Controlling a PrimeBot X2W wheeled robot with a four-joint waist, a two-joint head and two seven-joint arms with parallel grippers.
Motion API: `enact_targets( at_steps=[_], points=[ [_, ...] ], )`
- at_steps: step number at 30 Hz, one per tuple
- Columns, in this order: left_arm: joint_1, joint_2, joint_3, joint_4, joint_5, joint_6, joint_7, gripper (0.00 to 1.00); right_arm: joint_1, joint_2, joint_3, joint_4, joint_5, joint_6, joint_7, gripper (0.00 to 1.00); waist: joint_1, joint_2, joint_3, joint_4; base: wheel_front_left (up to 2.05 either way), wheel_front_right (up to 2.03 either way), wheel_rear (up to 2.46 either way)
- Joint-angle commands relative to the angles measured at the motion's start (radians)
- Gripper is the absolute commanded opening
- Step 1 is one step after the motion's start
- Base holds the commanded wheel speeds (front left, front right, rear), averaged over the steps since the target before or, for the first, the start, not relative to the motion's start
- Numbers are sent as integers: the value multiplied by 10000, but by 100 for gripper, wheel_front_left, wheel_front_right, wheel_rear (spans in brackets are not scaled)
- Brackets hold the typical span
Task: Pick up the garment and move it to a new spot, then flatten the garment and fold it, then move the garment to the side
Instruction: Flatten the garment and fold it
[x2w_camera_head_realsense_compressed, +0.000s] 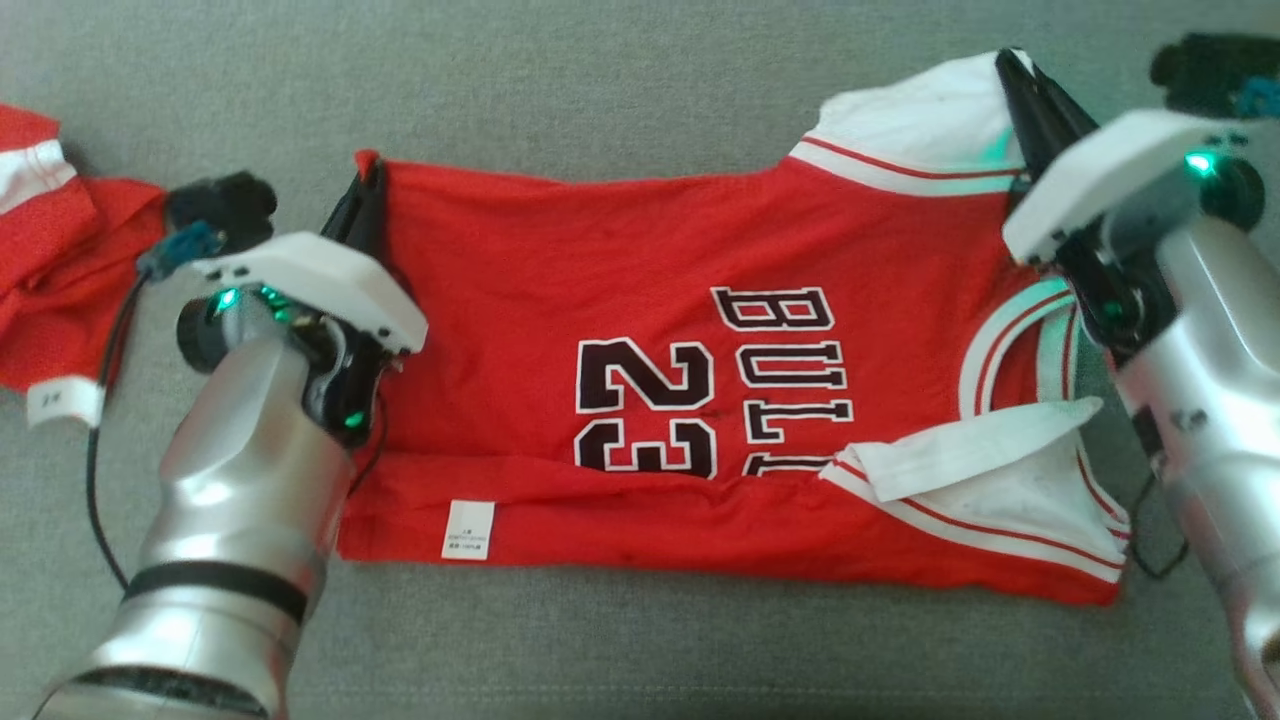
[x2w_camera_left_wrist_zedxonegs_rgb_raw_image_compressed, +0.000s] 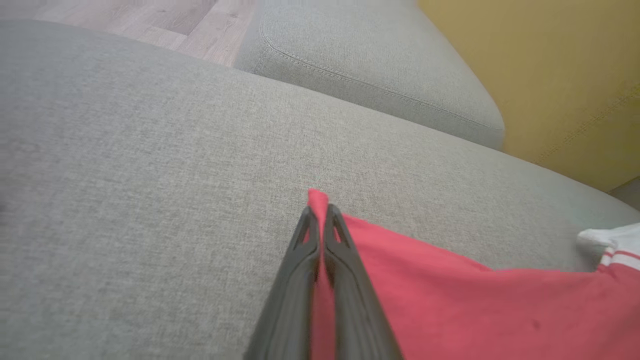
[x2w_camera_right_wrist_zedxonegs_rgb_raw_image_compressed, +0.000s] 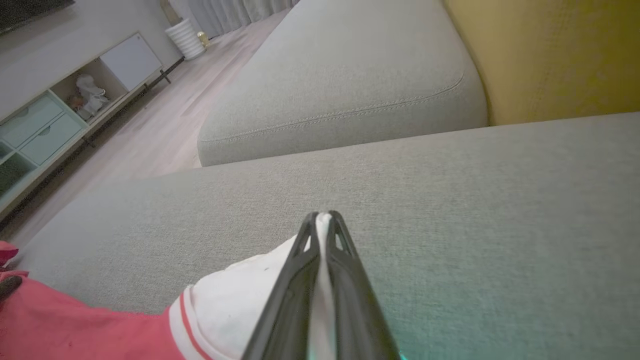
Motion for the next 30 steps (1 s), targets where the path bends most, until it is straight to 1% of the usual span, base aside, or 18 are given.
enact_targets(
  at_steps=[1, 7, 8, 10, 12, 15, 19, 21, 26, 30],
  points=[
    [23, 531, 258, -515, -120, 12, -143, 0, 319, -124, 78, -696, 205, 75, -203, 0, 0, 0, -139, -80, 0, 0, 0],
    [1129, 714, 506, -1614, -517, 21, -203, 0, 1864, -514, -70, -2519, 879, 75, -448, 0, 0, 0, -432, -227, 0, 0, 0],
    [1129, 714, 506, -1614, -517, 21, -203, 0, 1864, -514, -70, -2519, 879, 75, -448, 0, 0, 0, -432, -227, 0, 0, 0],
    [1597, 737, 623, -2069, -728, 31, -179, 0, 2515, -645, -134, -3151, 981, 75, -378, 0, 0, 0, -503, -264, 0, 0, 0],
    [2101, 810, 642, -2533, -814, 109, -56, 0, 3152, -872, -198, -3762, 733, 75, -368, 0, 0, 0, -551, -300, 0, 0, 0],
    [2878, 945, 673, -3313, -875, 353, 78, 0, 4169, -1010, -451, -4674, 421, 75, -319, 0, 0, 0, -587, -350, 0, 0, 0],
    [3831, 1090, 784, -4350, -1055, 728, 376, 0, 5457, -892, -858, -5744, 215, 75, 22, 0, 0, 0, -564, -393, 0, 0, 0],
    [4250, 1132, 834, -4876, -1201, 844, 581, 0, 5975, -778, -1105, -6183, 94, 75, 138, 0, 0, 0, -537, -407, 0, 0, 0],
    [5206, 1302, 872, -6020, -1380, 1257, 1108, 0, 7031, -350, -1706, -6879, -321, 75, 447, 0, 0, 0, -521, -465, 0, 0, 0],
    [5817, 1438, 956, -6653, -1456, 1582, 1312, 0, 7691, -3, -1993, -7263, -620, 75, 771, 0, 0, 0, -535, -524, 0, 0, 0]
  ],
)
